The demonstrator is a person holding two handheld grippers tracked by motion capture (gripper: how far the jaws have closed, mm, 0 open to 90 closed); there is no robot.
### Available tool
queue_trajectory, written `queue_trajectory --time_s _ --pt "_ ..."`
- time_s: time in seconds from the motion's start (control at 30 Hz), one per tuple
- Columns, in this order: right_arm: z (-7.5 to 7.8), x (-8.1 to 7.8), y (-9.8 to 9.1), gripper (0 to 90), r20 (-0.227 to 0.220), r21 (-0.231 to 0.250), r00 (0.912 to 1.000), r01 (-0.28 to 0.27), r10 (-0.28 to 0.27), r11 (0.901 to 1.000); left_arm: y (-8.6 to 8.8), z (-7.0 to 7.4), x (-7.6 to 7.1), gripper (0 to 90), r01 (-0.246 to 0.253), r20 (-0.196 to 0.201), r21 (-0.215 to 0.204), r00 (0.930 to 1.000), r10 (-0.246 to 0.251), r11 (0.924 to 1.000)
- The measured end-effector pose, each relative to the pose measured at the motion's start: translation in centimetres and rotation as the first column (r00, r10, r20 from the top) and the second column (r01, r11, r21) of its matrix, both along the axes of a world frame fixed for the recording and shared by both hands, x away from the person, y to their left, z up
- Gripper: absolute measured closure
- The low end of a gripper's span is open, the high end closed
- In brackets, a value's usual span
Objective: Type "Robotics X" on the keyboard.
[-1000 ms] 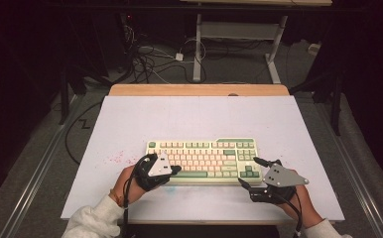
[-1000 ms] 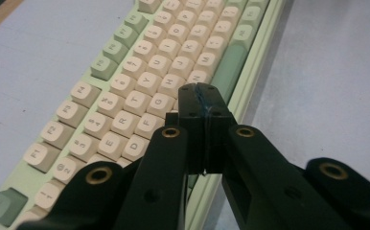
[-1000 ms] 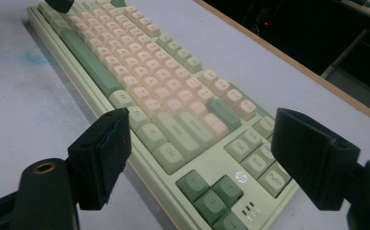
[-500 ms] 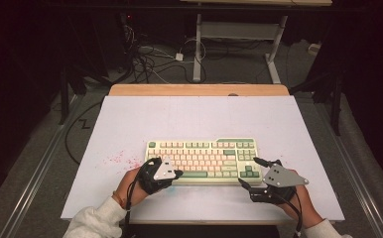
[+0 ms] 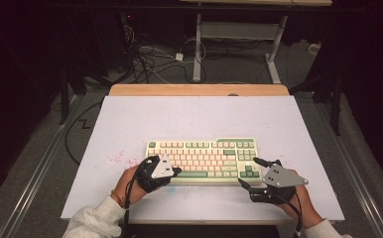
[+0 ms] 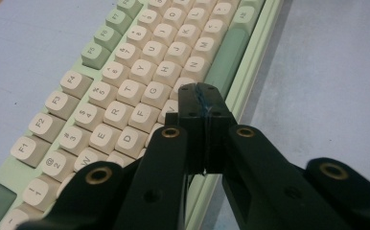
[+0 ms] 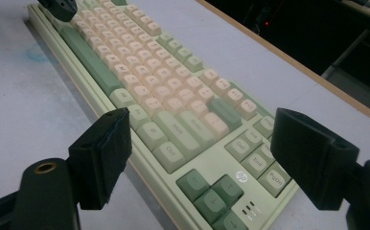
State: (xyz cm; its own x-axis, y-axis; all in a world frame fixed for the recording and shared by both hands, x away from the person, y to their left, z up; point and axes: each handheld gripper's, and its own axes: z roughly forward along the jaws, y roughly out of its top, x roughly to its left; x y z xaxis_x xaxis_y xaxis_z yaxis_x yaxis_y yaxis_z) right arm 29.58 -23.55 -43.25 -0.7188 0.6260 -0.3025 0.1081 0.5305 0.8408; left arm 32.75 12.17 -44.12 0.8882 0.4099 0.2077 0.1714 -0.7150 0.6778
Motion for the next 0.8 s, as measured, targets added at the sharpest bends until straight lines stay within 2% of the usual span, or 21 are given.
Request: queue_trajectory --time_s 0.03,0.1,0.13,0.17,0.2,0.23,0.3,0.33,0.47,0.63,0.67,0.73,0.77,0.8 --pt "0.0 0.0 0.0 22.5 -0.001 -0.001 1.0 0.0 0.0 1.0 -0.1 -0.2 0.0 87.5 0.003 -0.004 0.016 1.0 -0.002 0.9999" --pt "-0.1 0.0 0.1 22.6 -0.004 -0.002 1.0 -0.002 0.002 1.0 -0.7 -1.1 0.0 87.5 0.01 -0.004 0.097 0.9999 -0.01 0.9953" --pt "-0.1 0.0 0.1 22.6 -0.004 -0.004 1.0 -0.002 0.002 1.0 -0.9 -1.5 0.0 87.5 0.024 -0.012 0.121 0.9997 -0.022 0.9924" --pt "-0.1 0.0 0.1 22.6 -0.004 -0.004 1.0 -0.003 0.003 1.0 -1.0 -1.6 -0.1 87.5 0.031 -0.015 0.108 0.9994 -0.03 0.9937" --pt "0.0 0.0 0.1 22.5 -0.004 -0.004 1.0 -0.004 0.004 1.0 -1.1 -1.4 -0.1 87.5 0.029 -0.003 0.122 0.9996 -0.029 0.9921" --pt "0.0 -0.1 0.1 22.5 -0.003 -0.005 1.0 -0.004 0.004 1.0 -1.1 -1.1 -0.2 87.5 0.024 0.009 0.109 0.9996 -0.025 0.9938" --pt "0.0 -0.1 0.1 22.6 -0.002 -0.003 1.0 -0.004 0.004 1.0 -0.7 -0.5 -0.1 87.5 0.009 0.011 0.051 0.9999 -0.01 0.9987" --pt "0.0 -0.1 0.0 22.5 -0.002 -0.003 1.0 -0.003 0.003 1.0 -0.5 -0.2 -0.1 87.5 0.004 0.014 0.036 0.9999 -0.004 0.9994" --pt "-0.1 0.0 0.0 22.5 -0.002 -0.003 1.0 -0.001 0.001 1.0 0.1 0.1 0.2 87.5 -0.016 0.016 0.007 0.9997 0.016 0.9998" --pt "0.0 0.0 0.1 22.6 -0.004 -0.001 1.0 0.001 -0.001 1.0 0.1 0.0 0.5 87.5 -0.028 0.022 0.018 0.9994 0.028 0.9995" --pt "0.0 0.0 0.1 22.6 -0.004 -0.002 1.0 0.0 0.0 1.0 0.1 -0.3 0.6 87.5 -0.031 0.017 0.028 0.9994 0.031 0.9991" --pt "-0.1 0.0 0.1 22.6 -0.004 -0.005 1.0 -0.002 0.002 1.0 -0.1 -1.1 0.9 87.5 -0.021 -0.034 0.057 0.9992 0.023 0.9982" --pt "-0.1 0.0 0.1 22.6 -0.005 -0.005 1.0 -0.003 0.003 1.0 -0.3 -1.5 0.8 87.7 -0.015 -0.018 0.063 0.9997 0.017 0.9979" --pt "-0.1 0.0 0.1 22.6 -0.006 -0.006 1.0 -0.003 0.003 1.0 -0.4 -1.5 0.7 87.8 -0.011 -0.024 0.061 0.9996 0.013 0.9981"
